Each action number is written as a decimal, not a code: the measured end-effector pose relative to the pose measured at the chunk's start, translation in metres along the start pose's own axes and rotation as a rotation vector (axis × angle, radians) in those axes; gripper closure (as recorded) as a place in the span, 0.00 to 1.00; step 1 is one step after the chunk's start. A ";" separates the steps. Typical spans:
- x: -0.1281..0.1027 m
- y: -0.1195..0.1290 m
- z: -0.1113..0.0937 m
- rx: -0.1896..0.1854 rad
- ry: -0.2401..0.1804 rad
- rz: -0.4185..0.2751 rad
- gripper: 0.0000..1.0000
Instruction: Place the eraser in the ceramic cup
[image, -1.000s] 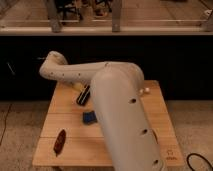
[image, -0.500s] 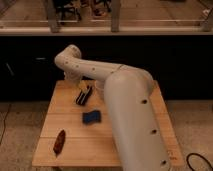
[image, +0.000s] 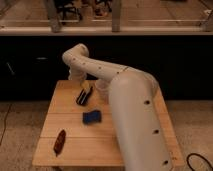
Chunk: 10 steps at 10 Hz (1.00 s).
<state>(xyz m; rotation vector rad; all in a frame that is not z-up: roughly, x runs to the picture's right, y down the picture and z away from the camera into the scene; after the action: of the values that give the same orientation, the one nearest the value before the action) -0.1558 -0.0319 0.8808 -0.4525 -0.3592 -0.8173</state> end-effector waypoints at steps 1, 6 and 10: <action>0.003 0.002 0.001 0.001 -0.014 0.007 0.20; 0.008 0.009 0.014 -0.011 -0.067 0.025 0.20; 0.014 0.013 0.024 -0.013 -0.105 0.047 0.20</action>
<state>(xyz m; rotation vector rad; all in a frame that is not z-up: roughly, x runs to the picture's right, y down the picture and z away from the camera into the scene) -0.1404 -0.0208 0.9047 -0.5151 -0.4396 -0.7522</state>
